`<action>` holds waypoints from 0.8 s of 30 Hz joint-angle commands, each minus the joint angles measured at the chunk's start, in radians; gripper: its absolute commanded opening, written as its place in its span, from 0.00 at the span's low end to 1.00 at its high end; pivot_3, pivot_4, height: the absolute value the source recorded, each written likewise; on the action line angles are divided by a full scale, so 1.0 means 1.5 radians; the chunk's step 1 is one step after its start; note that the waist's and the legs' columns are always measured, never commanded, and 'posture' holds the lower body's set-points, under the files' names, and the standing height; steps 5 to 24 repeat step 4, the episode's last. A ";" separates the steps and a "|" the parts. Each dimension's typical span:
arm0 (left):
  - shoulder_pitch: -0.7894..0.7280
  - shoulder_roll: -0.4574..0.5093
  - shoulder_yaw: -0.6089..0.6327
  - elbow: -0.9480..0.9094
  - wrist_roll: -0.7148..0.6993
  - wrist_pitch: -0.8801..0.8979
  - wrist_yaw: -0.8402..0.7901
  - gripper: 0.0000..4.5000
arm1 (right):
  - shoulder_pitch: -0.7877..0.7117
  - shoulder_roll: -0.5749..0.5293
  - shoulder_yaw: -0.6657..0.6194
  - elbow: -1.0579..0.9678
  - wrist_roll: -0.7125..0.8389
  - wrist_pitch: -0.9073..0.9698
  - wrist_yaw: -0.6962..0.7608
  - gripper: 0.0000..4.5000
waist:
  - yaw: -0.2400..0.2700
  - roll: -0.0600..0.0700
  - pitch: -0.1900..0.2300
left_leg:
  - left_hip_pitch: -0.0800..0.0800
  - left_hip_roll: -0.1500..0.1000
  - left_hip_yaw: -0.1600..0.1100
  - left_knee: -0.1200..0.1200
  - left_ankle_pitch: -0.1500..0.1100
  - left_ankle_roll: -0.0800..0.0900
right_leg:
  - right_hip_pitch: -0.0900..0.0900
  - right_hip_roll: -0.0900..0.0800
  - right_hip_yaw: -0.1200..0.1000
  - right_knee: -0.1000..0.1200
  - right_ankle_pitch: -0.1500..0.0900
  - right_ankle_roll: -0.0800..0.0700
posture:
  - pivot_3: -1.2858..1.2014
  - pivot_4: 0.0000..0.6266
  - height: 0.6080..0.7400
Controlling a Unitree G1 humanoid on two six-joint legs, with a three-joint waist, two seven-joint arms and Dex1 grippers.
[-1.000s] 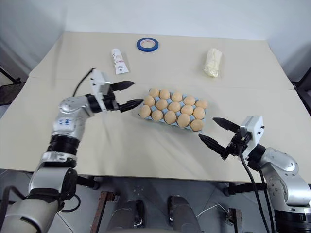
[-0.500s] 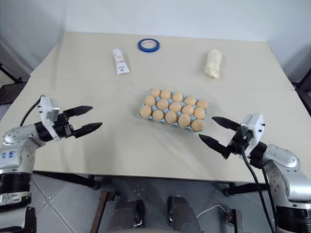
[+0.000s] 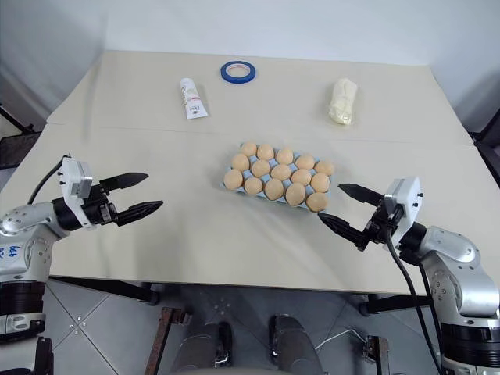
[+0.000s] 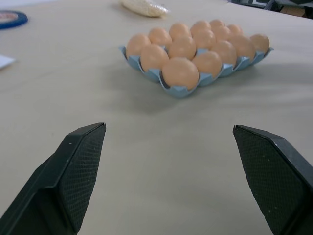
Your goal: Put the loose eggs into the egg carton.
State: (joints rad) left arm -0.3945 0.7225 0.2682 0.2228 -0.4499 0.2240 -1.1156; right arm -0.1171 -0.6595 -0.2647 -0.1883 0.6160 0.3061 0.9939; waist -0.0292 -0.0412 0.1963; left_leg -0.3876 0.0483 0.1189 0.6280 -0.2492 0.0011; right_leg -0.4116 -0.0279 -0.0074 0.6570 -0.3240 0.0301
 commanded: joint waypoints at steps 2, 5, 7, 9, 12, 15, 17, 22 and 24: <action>-0.027 -0.004 -0.006 0.017 0.001 -0.024 -0.002 0.99 | -0.002 0.001 0.005 -0.006 -0.003 -0.010 0.004 1.00 | -0.001 0.000 0.000 | 0.000 0.000 0.000 0.000 0.000 0.000 | 0.000 0.000 0.000 0.000 0.000 0.000 | 0.52 0.24 1.00; -0.036 -0.007 -0.012 0.028 0.005 -0.035 -0.002 0.99 | -0.001 0.005 0.008 -0.010 -0.002 -0.010 0.000 1.00 | -0.001 0.000 0.000 | 0.000 0.000 0.000 0.000 0.000 0.000 | 0.000 0.000 0.000 0.000 0.000 0.000 | 0.52 0.24 1.00; -0.036 -0.007 -0.012 0.028 0.005 -0.035 -0.002 0.99 | -0.001 0.005 0.008 -0.010 -0.002 -0.010 0.000 1.00 | -0.001 0.000 0.000 | 0.000 0.000 0.000 0.000 0.000 0.000 | 0.000 0.000 0.000 0.000 0.000 0.000 | 0.52 0.24 1.00; -0.036 -0.007 -0.012 0.028 0.005 -0.035 -0.002 0.99 | -0.001 0.005 0.008 -0.010 -0.002 -0.010 0.000 1.00 | -0.001 0.000 0.000 | 0.000 0.000 0.000 0.000 0.000 0.000 | 0.000 0.000 0.000 0.000 0.000 0.000 | 0.52 0.24 1.00; -0.036 -0.007 -0.012 0.028 0.005 -0.035 -0.002 0.99 | -0.001 0.005 0.008 -0.010 -0.002 -0.010 0.000 1.00 | -0.001 0.000 0.000 | 0.000 0.000 0.000 0.000 0.000 0.000 | 0.000 0.000 0.000 0.000 0.000 0.000 | 0.52 0.24 1.00; -0.036 -0.007 -0.012 0.028 0.005 -0.035 -0.002 0.99 | -0.001 0.005 0.008 -0.010 -0.002 -0.010 0.000 1.00 | -0.001 0.000 0.000 | 0.000 0.000 0.000 0.000 0.000 0.000 | 0.000 0.000 0.000 0.000 0.000 0.000 | 0.52 0.24 1.00; -0.036 -0.007 -0.012 0.028 0.005 -0.035 -0.002 0.99 | -0.001 0.005 0.008 -0.010 -0.002 -0.010 0.000 1.00 | -0.001 0.000 0.000 | 0.000 0.000 0.000 0.000 0.000 0.000 | 0.000 0.000 0.000 0.000 0.000 0.000 | 0.52 0.24 1.00; -0.036 -0.007 -0.012 0.028 0.005 -0.035 -0.002 0.99 | -0.001 0.005 0.008 -0.010 -0.002 -0.010 0.000 1.00 | -0.001 0.000 0.000 | 0.000 0.000 0.000 0.000 0.000 0.000 | 0.000 0.000 0.000 0.000 0.000 0.000 | 0.52 0.24 1.00; -0.036 -0.007 -0.012 0.028 0.005 -0.035 -0.002 0.99 | -0.001 0.005 0.008 -0.010 -0.002 -0.010 0.000 1.00 | -0.001 0.000 0.000 | 0.000 0.000 0.000 0.000 0.000 0.000 | 0.000 0.000 0.000 0.000 0.000 0.000 | 0.52 0.24 1.00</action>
